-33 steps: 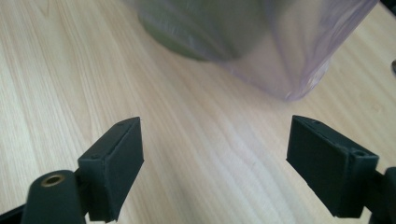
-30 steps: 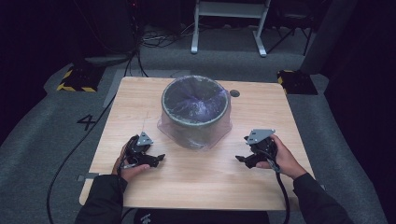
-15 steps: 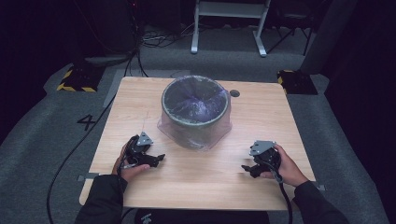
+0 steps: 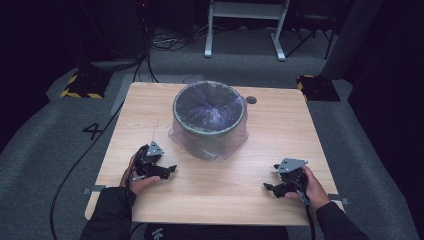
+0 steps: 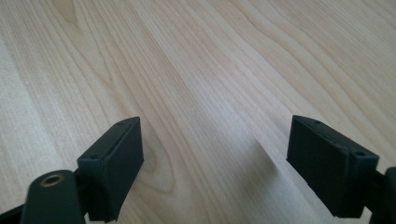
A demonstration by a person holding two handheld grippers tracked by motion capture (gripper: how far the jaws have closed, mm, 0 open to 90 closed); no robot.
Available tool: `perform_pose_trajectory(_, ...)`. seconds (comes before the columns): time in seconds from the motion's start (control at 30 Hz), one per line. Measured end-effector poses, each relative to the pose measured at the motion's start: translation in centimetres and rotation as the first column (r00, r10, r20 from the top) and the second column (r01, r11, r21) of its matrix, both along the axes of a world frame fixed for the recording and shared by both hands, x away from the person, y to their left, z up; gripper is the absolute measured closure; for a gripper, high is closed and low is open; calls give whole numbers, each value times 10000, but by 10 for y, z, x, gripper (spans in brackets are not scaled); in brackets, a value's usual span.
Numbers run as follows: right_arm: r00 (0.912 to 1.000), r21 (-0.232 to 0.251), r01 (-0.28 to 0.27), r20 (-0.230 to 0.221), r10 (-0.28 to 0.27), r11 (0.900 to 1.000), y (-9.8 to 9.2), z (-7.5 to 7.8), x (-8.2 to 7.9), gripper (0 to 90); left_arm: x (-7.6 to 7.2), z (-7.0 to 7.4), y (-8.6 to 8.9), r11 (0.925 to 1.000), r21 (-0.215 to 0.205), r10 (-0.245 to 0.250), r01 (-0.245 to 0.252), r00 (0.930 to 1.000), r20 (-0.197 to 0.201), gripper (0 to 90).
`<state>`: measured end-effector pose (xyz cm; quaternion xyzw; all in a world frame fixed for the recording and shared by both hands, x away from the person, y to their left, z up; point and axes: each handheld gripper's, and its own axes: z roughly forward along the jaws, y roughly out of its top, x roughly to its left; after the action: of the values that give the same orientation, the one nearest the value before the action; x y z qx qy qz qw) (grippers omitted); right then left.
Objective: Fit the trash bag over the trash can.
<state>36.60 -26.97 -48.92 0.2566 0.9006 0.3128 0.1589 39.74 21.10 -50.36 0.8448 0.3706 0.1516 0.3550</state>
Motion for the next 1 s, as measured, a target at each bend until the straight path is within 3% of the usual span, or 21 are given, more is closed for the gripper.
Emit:
perform_pose_trajectory(0.13, 9994, 537, 343, -67, -340, 9980, -12, -4, -5, 182, 0, 0, 0, 10000, 15, -5, 5, 10000, -18, 146)
perform_pose_trajectory(0.23, 9973, 1126, 708, -251, -684, 9911, -24, -9, -10, 178, 0, 0, 0, 10000, 2, -5, 5, 10000, -11, 146)
perform_pose_trajectory(0.37, 9939, 1557, 1085, -361, -1042, 9818, -38, -13, -14, 165, 0, 0, 0, 10000, 3, -2, 2, 10000, -10, 146)
perform_pose_trajectory(0.53, 9880, 1705, 1542, -256, -1521, 9732, -52, -14, -21, 164, 0, 0, 0, 10000, -21, -44, 44, 10000, -29, 145)
perform_pose_trajectory(1.0, 9590, 1721, 2827, -293, -2820, 9436, -87, -14, -36, 160, 0, 0, -1, 9999, 27, -101, 101, 9999, 33, 149)
